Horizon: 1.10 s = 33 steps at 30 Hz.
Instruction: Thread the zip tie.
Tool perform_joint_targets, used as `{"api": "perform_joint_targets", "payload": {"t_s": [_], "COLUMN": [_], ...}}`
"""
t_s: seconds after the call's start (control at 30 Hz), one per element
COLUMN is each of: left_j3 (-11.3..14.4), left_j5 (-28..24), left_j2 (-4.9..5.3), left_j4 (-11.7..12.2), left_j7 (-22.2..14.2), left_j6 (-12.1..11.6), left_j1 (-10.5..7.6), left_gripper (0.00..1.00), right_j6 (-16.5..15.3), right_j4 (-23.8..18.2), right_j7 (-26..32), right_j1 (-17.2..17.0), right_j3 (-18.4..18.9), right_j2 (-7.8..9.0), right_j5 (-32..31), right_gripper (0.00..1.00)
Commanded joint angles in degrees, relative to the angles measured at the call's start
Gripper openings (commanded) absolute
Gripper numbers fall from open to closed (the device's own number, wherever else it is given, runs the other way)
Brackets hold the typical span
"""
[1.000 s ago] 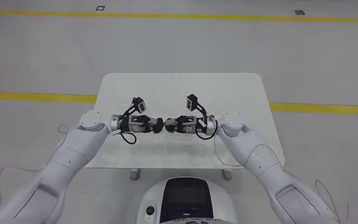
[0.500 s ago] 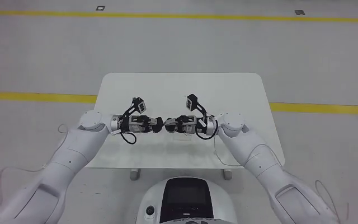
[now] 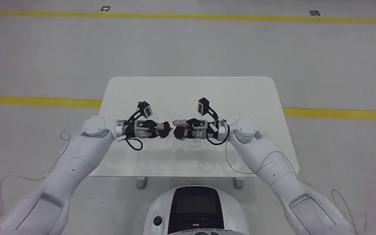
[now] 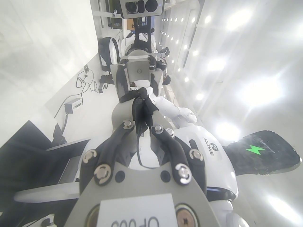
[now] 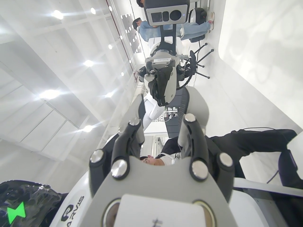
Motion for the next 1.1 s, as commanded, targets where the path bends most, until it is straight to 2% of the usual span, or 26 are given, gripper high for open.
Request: {"api": "perform_joint_targets", "payload": {"t_s": [0.0, 0.5, 0.53, 0.57, 0.6, 0.63, 0.77, 0.9, 0.97, 1.07], "left_j3": [-0.1, -0.24, -0.25, -0.48, -0.78, -0.89, -3.86, -7.74, -9.78, -12.92], "left_j5": [-0.01, 0.0, 0.35, 1.85, 3.54, 3.88, 4.07, 9.13, 11.55, 12.53], "left_j2": [-0.04, -0.21, -0.23, -0.21, -0.23, -0.29, -0.52, -0.87, -1.26, -2.06], "left_j4": [0.12, 0.17, 0.12, 0.24, 0.54, 0.54, -0.42, -1.38, -1.9, -1.59], "left_j7": [-0.05, -0.34, 0.79, 3.3, 6.36, 7.48, 9.16, 9.91, 9.71, 8.79], "left_j6": [0.04, 0.29, 0.11, -1.64, -4.34, -5.45, -5.45, -5.45, -5.45, -5.45], "left_j1": [0.01, -0.03, 0.12, 0.05, 0.1, 0.26, 0.86, 2.25, 3.19, 4.47], "left_gripper": [0.0, 0.0, 0.0, 0.0, 0.0, 0.0, 0.0, 0.0, 0.0, 0.0], "right_j6": [0.01, 0.7, 0.7, 0.7, 0.7, 0.7, 0.7, 0.7, 0.7, 0.7], "right_j4": [-0.11, -0.15, -0.15, -0.15, -0.15, -0.15, -0.15, -0.15, -0.15, -0.15], "right_j7": [-0.48, -1.36, -1.36, -1.36, -1.36, -1.36, -1.36, -1.36, -1.36, -1.36], "right_j1": [-0.12, -0.33, -0.33, -0.33, -0.33, -0.33, -0.33, -0.33, -0.33, -0.33], "right_j3": [0.23, 0.45, 0.45, 0.45, 0.45, 0.45, 0.45, 0.45, 0.45, 0.45], "right_j2": [0.04, 0.07, 0.07, 0.07, 0.07, 0.07, 0.07, 0.07, 0.07, 0.07], "right_j5": [0.08, 0.27, 0.27, 0.27, 0.27, 0.27, 0.27, 0.27, 0.27, 0.27], "right_gripper": [1.0, 1.0, 1.0, 1.0, 1.0, 1.0, 1.0, 1.0, 1.0, 1.0]}}
